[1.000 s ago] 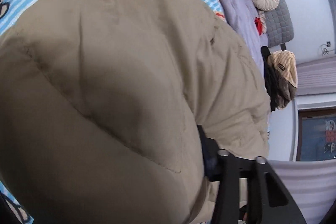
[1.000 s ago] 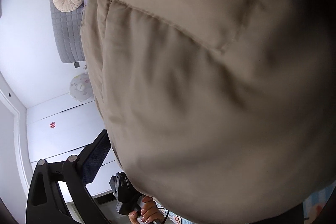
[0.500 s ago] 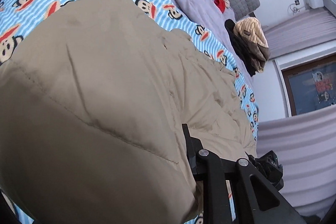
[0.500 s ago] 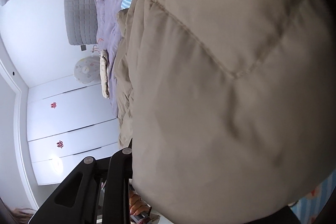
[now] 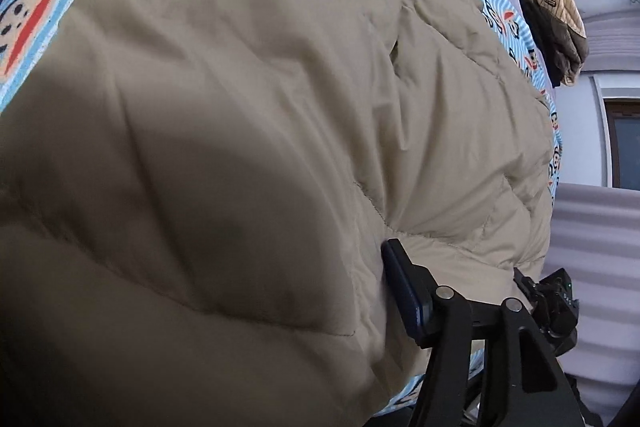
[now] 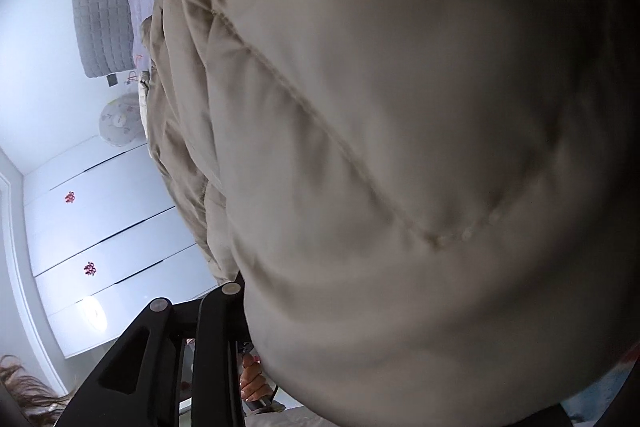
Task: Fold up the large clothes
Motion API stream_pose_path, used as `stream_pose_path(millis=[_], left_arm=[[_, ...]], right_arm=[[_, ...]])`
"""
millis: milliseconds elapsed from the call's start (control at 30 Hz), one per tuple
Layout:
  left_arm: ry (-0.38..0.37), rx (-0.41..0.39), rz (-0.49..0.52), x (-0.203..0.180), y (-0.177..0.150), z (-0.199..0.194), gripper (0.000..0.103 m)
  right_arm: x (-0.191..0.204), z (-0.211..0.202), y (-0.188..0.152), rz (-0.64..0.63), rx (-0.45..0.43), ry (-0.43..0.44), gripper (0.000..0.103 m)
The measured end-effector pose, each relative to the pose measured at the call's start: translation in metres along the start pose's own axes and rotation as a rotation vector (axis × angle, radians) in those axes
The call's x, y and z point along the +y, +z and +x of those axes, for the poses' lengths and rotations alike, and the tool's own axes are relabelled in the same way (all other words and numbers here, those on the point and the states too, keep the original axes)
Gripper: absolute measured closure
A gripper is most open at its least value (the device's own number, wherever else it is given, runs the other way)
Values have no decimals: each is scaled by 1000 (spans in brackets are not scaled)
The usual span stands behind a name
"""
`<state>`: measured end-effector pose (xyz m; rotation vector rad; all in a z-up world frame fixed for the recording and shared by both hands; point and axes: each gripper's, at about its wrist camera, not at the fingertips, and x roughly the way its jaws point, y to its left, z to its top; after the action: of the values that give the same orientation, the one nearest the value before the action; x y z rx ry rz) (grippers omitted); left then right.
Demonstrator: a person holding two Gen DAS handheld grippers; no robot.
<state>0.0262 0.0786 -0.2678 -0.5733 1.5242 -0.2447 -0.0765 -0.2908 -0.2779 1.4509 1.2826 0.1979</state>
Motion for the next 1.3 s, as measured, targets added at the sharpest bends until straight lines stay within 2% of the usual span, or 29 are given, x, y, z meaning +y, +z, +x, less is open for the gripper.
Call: stream_pose_path(millis=[67, 167, 300, 433, 500, 567, 667, 700, 733, 800, 833, 900, 1000, 1133, 1300], left_arm=[[25, 6, 7, 1, -4, -6, 39], [70, 13, 50, -4, -2, -26, 39], [132, -12, 140, -1, -11, -72, 39], [197, -84, 173, 5, -19, -111, 39], [209, -131, 176, 5, -20, -125, 39], [199, -176, 168, 9, -22, -136, 39], [214, -180, 144, 18, -18, -128, 39], [243, -164, 144, 19, -17, -116, 39], [288, -147, 148, 18, -16, -101, 39], [411, -106, 152, 25, -19, -72, 39], [427, -87, 139, 32, -21, -62, 39], [414, -66, 82, 45, -23, -52, 39], [415, -89, 40, 49, -24, -55, 39], [436, -127, 84, 45, -30, -76, 39], [380, -128, 136, 60, -14, -103, 39]], right_arm=[[4, 2, -2, -13, 20, -39, 51], [11, -8, -9, -43, 50, -84, 44], [21, -32, -24, -112, 93, -86, 43], [38, -45, -39, -220, 141, -57, 43], [51, -46, -47, -274, 169, -1, 46], [64, -46, -52, -339, 177, 12, 47], [74, -45, -45, -388, 147, -22, 47], [69, -45, -51, -387, 127, -46, 47], [68, -44, -40, -379, 108, -71, 47], [69, -65, -26, -358, 78, -116, 47], [62, -67, -20, -347, 62, -141, 47], [52, -82, -5, -337, 53, -170, 47], [38, -79, 4, -329, 60, -242, 47], [26, -63, 8, -325, 78, -318, 49], [25, -59, 3, -279, -19, -361, 47]])
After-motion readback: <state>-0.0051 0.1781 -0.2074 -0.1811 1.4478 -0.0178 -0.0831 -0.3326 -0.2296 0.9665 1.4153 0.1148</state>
